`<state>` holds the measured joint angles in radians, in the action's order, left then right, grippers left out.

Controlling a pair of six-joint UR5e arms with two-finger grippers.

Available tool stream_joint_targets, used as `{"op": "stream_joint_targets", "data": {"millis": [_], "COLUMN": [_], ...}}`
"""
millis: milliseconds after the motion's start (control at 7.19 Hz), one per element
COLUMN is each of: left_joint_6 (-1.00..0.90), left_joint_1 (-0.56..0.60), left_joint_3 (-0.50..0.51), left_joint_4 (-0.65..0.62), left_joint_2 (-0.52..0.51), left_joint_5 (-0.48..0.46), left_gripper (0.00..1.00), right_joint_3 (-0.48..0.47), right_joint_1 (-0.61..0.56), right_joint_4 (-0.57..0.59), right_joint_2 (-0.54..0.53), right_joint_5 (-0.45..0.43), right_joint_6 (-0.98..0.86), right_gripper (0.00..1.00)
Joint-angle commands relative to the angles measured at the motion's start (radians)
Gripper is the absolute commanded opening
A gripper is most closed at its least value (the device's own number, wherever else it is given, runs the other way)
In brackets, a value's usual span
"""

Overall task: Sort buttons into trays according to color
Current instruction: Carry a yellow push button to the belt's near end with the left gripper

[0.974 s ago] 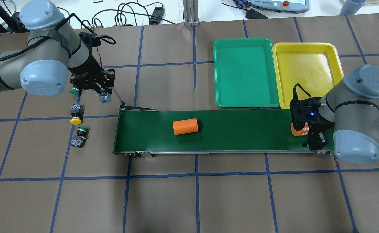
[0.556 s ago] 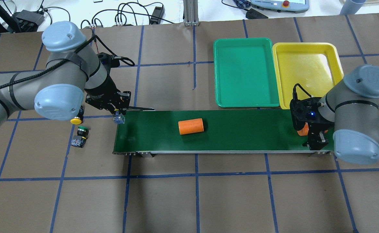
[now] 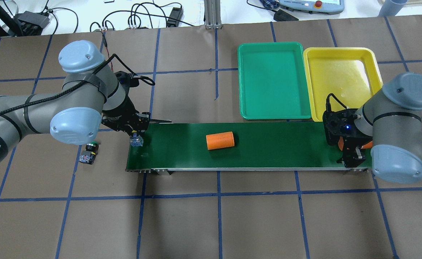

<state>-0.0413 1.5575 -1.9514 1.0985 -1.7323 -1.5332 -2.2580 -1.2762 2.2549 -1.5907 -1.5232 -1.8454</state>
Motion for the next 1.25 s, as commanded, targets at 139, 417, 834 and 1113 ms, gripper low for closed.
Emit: {"op": "stream_joint_targets", "data": {"millis": [139, 417, 834, 1113], "left_joint_6": [0.003, 0.011, -0.011, -0.171], "left_joint_1": [0.022, 0.035, 0.012, -0.154], "left_joint_3": [-0.004, -0.007, 0.021, 0.067], "left_joint_4": [-0.016, -0.008, 0.052, 0.049], "left_joint_2": [-0.015, -0.007, 0.091, 0.071], "left_joint_5": [-0.001, -0.005, -0.011, -0.027], "left_gripper": [0.66, 1.0, 1.0, 1.0], "right_joint_3": [0.0, 0.0, 0.0, 0.0], "right_joint_1": [0.0, 0.0, 0.0, 0.0], "right_joint_4": [0.0, 0.0, 0.0, 0.0], "right_joint_2": [0.0, 0.0, 0.0, 0.0], "right_joint_5": [0.006, 0.006, 0.006, 0.008], "right_joint_6": [0.0, 0.0, 0.0, 0.0], "right_gripper": [1.0, 1.0, 1.0, 1.0]}}
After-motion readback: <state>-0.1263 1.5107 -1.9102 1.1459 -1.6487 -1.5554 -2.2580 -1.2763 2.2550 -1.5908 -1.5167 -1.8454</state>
